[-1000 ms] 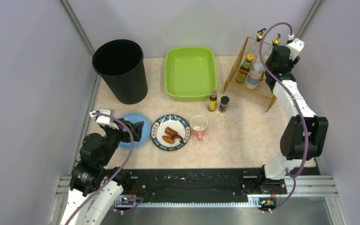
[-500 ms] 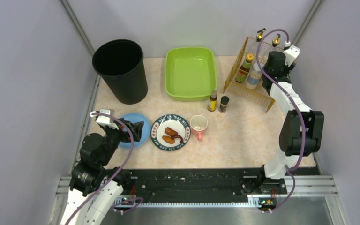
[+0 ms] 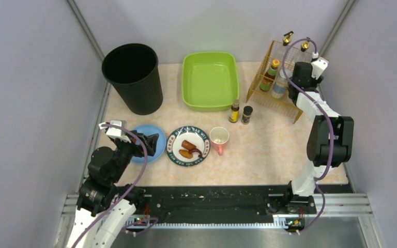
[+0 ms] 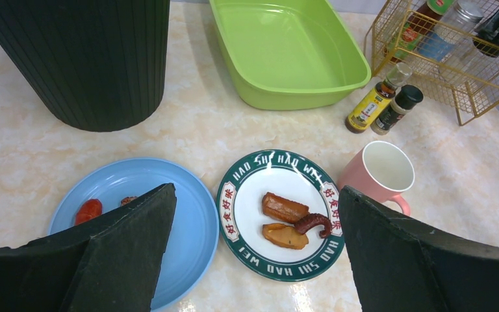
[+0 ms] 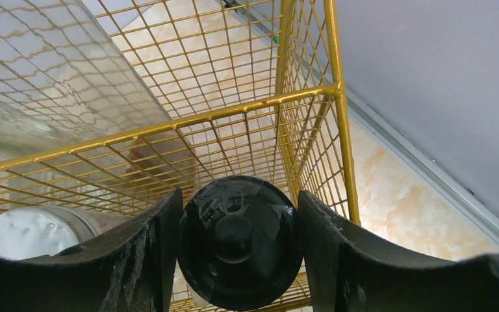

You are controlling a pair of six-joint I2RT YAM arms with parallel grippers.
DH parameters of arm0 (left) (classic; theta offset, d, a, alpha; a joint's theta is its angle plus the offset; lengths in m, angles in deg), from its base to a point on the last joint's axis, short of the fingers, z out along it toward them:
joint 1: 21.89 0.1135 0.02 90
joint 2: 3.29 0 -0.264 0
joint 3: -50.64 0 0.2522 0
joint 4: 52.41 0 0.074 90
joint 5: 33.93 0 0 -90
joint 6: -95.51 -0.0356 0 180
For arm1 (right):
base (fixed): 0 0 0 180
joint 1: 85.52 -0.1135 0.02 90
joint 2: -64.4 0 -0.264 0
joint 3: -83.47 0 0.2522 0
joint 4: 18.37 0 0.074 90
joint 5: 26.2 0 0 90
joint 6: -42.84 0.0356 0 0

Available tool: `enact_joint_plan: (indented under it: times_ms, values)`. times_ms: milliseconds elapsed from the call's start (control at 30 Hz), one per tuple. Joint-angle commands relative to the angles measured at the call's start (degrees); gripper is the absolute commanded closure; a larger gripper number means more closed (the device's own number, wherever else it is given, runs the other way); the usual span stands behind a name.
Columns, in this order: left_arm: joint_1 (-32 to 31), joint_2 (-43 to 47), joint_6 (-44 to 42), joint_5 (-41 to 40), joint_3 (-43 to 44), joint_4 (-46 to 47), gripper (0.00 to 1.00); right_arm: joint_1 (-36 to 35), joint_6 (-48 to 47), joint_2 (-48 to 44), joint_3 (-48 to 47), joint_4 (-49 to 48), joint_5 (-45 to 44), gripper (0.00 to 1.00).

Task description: Clear the kitchen counter

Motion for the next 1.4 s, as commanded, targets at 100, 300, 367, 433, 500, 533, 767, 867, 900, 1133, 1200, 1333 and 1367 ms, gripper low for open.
enact_joint_plan:
  times_ms: [100, 300, 367, 433, 500, 533, 767, 867, 900, 1133, 1200, 1333, 1367]
  values:
    - [-0.25, 0.42, -0.53, -0.31, -0.18, 1.91, 0.01, 0.44, 1.96, 0.78, -0.47, -0.11, 1.57, 0.57]
    - [-0.29, 0.45, -0.53, -0.35, -0.17, 1.93, 0.01, 0.44, 2.15, -0.13, -1.05, -0.06, 2.45, 0.43]
    - [-0.27, 0.4, -0.53, -0.27, -0.17, 1.93, 0.01, 0.44, 2.28, -0.96, -1.18, -0.08, 3.06, 0.41]
    - [-0.27, 0.31, -0.53, -0.25, -0.15, 1.95, 0.01, 0.44, 2.15, -1.64, -1.44, 0.67, 3.49, 0.38]
    - [-0.29, 0.4, -0.53, -0.18, -0.23, 1.93, 0.01, 0.44, 1.88, -1.91, -1.97, 2.12, 3.6, 0.34]
    - [-0.27, 0.38, -0.53, -0.18, -0.2, 1.87, 0.01, 0.44, 1.79, -2.02, -2.32, 2.58, 3.61, 0.31]
    - [-0.29, 0.22, -0.51, -0.02, -0.2, 1.99, 0.01, 0.44, 1.79, -3.5, -2.72, 3.61, 3.53, 0.21]
    - [-0.22, 0.22, -0.53, -0.07, -0.19, 2.03, 0.01, 0.44, 2.15, -5.19, -2.75, 4.14, 3.76, 0.21]
    - [-0.22, 0.15, -0.53, -0.09, -0.22, 2.03, 0.01, 0.44, 2.29, -5.92, -2.57, 4.2, 3.8, 0.21]
    - [-0.24, 0.18, -0.53, -0.08, -0.23, 2.0, 0.01, -0.17, 2.03, -12.46, -1.02, 3.41, 4.05, 0.21]
    - [-0.28, 0.14, -0.53, -0.01, -0.17, 1.99, 0.01, -0.93, 1.1, -14.68, -0.29, 2.81, 4.22, 0.21]
    - [-0.28, 0.03, -0.53, 0.09, -0.23, 1.92, 0.01, -2.64, 0.4, -19.48, 2.11, 1.41, 6.11, 0.2]
    - [-0.26, 0.0, -0.53, 0.01, -0.22, 1.93, 0.01, -3.46, 0.12, -20.98, 2.91, 0.82, 6.23, 0.2]
